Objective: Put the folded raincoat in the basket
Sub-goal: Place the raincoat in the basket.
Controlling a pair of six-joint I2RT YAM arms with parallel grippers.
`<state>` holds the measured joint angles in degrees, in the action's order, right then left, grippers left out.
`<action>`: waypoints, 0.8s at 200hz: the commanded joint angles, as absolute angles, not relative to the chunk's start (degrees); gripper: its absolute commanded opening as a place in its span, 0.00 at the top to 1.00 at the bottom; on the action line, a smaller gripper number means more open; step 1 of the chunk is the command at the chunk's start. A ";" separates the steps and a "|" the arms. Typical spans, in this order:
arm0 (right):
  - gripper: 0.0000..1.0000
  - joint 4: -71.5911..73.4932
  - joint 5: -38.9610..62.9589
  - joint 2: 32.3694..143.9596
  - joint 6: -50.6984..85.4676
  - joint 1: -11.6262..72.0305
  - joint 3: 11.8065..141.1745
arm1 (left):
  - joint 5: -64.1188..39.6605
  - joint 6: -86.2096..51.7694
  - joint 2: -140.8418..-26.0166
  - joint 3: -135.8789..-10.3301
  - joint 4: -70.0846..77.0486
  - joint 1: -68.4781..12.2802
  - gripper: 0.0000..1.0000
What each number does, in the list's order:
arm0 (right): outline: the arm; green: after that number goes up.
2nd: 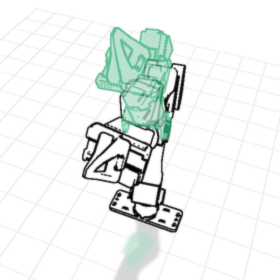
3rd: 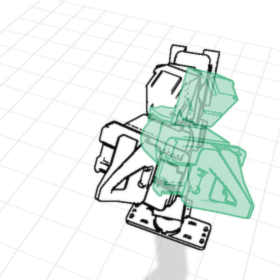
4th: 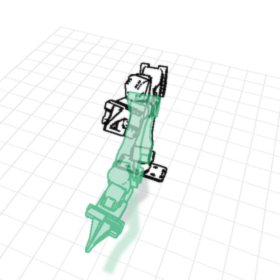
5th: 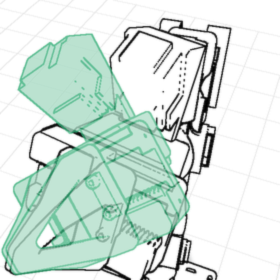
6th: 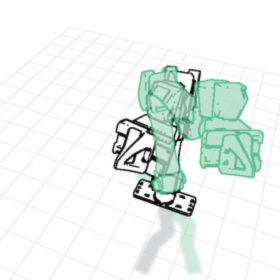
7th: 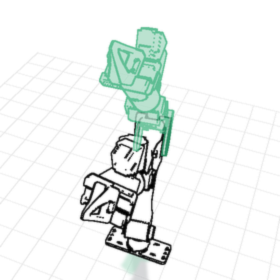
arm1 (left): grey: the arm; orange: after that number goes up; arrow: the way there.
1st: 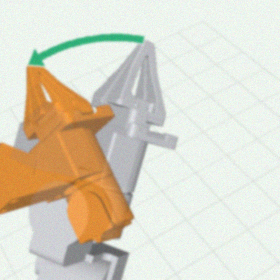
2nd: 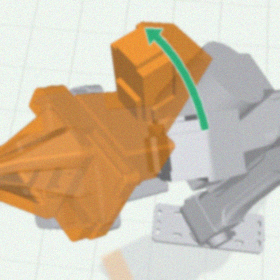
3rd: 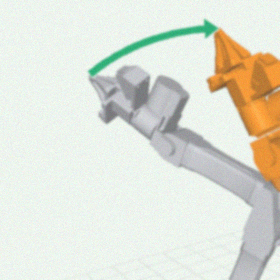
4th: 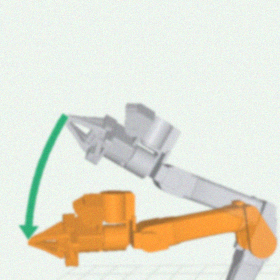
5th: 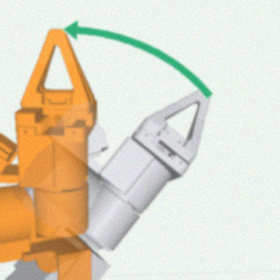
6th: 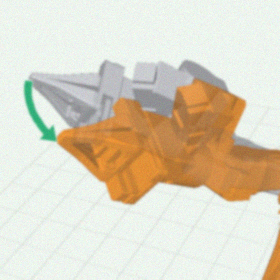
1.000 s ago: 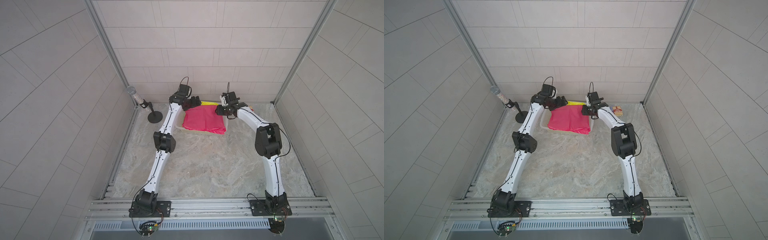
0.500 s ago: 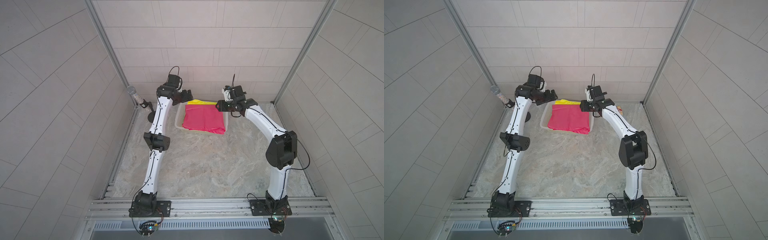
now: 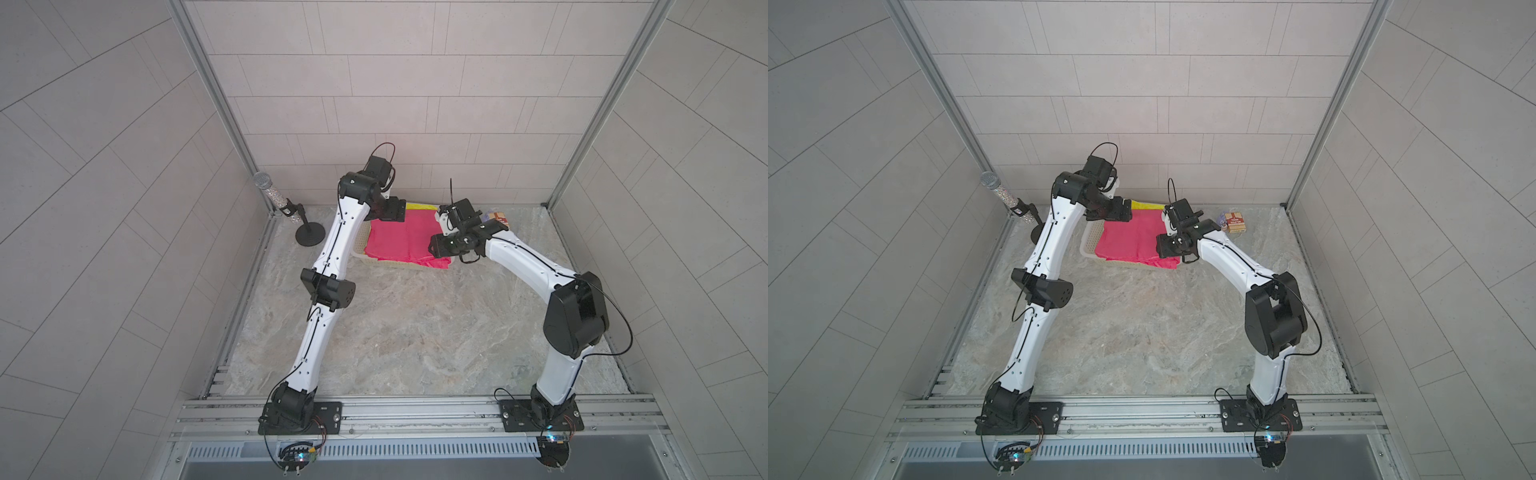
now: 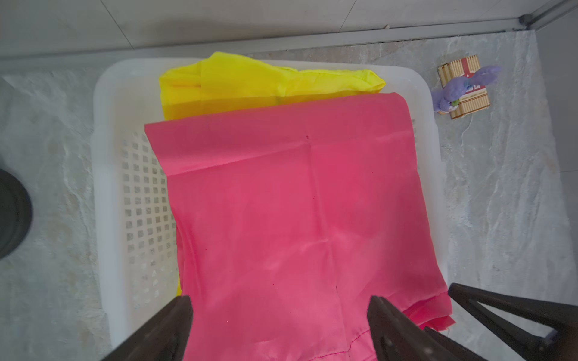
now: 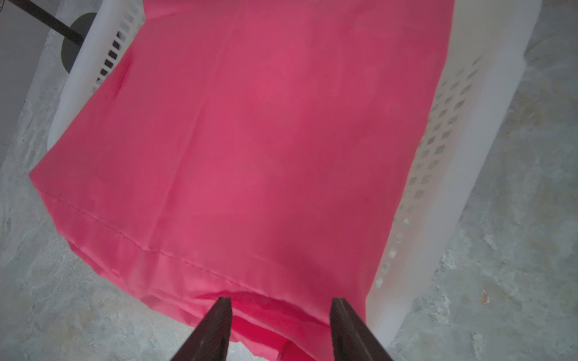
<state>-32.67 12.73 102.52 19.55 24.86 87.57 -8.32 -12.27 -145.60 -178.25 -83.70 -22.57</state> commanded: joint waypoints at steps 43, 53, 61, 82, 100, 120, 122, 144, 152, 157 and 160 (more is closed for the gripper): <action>0.43 -23.85 8.90 93.76 18.76 27.58 80.85 | 3.86 0.92 -126.21 -181.39 -74.53 -23.92 0.05; 0.43 -25.55 7.21 95.27 17.85 28.87 81.91 | 5.43 1.32 -123.81 -181.38 -73.85 -23.84 0.05; 0.43 -26.50 6.13 96.51 17.43 29.87 82.78 | 6.44 1.40 -122.41 -181.40 -73.42 -23.76 0.03; 0.43 -26.34 5.12 100.21 17.99 31.74 84.38 | 6.68 0.43 -120.59 -181.33 -74.75 -23.26 0.00; 0.43 -25.42 4.71 103.45 18.63 32.16 86.35 | 6.84 -1.35 -120.73 -181.35 -78.73 -22.38 0.00; 0.43 -24.24 3.71 107.55 18.72 32.17 89.52 | 7.13 -3.12 -121.51 -181.36 -82.08 -21.07 0.00; 0.43 -24.17 3.59 108.01 18.72 32.17 89.90 | 7.08 -3.15 -121.52 -181.37 -82.26 -20.89 0.00; 0.43 -24.43 2.52 113.14 18.55 32.17 95.33 | 5.47 -2.47 -121.88 -181.39 -83.14 -20.02 0.00; 0.43 -24.75 2.42 114.99 18.53 32.17 97.30 | 5.21 -2.12 -121.88 -181.34 -83.31 -19.92 0.00; 0.43 -25.05 2.20 116.06 18.40 32.17 98.23 | 4.95 -2.11 -121.85 -181.37 -83.36 -19.74 0.00; 0.43 -25.19 2.06 116.63 18.26 32.17 99.01 | 4.88 -2.07 -121.90 -181.37 -83.39 -19.69 0.00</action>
